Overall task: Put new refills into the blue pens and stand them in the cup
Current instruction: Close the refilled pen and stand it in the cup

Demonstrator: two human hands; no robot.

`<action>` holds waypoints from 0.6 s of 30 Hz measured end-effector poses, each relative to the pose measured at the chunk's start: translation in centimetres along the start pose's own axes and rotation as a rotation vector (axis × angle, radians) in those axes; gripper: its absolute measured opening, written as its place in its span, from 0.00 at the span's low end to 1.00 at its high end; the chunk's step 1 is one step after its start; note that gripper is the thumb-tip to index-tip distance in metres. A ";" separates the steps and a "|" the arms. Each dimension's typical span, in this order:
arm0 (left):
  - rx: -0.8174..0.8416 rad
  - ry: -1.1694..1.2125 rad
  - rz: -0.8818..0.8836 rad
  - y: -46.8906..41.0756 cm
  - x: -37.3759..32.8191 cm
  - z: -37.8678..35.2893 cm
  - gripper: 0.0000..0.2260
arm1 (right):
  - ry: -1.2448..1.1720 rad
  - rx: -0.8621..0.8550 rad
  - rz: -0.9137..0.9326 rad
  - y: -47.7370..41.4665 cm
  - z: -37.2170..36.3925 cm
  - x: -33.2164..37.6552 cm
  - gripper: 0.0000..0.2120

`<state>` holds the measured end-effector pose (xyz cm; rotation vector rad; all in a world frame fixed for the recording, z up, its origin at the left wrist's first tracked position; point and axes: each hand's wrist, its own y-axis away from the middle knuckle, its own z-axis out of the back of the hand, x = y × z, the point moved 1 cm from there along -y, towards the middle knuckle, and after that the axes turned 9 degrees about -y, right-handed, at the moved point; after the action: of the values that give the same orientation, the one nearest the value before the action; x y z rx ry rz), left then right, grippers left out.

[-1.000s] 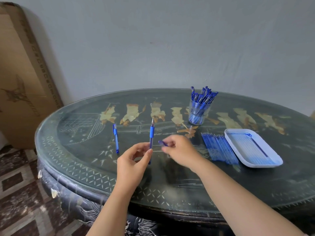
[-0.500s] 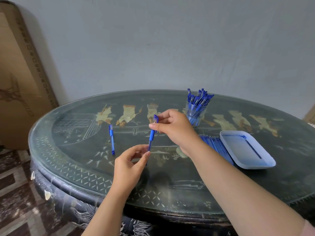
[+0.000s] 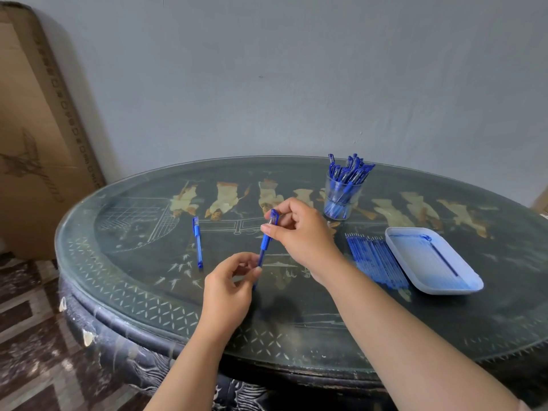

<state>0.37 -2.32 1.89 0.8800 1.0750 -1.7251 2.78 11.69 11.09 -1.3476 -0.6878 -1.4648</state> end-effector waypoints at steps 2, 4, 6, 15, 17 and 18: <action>0.010 -0.002 0.007 0.0 0.0 -0.1 0.11 | 0.006 0.012 0.008 0.0 -0.1 -0.1 0.08; 0.017 0.014 0.018 0.1 -0.1 -0.1 0.12 | 0.011 0.021 0.023 0.1 -0.4 -0.1 0.06; 0.016 0.026 0.026 0.1 0.0 -0.1 0.12 | 0.018 0.025 0.028 0.0 -0.7 -0.1 0.05; 0.043 0.023 -0.001 -0.4 -0.7 0.0 0.10 | -0.021 -0.076 0.083 0.2 -0.3 -1.1 0.10; 0.081 0.029 -0.010 -0.8 -1.3 -0.3 0.08 | -0.033 -0.095 0.105 0.0 0.7 -1.0 0.12; 0.086 0.048 -0.009 -1.1 -1.5 -0.5 0.06 | -0.062 -0.111 0.109 -0.2 1.3 -0.7 0.12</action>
<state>-0.09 -1.15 3.41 0.9759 1.0443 -1.7768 3.02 13.17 10.76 -1.4981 -0.5700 -1.3958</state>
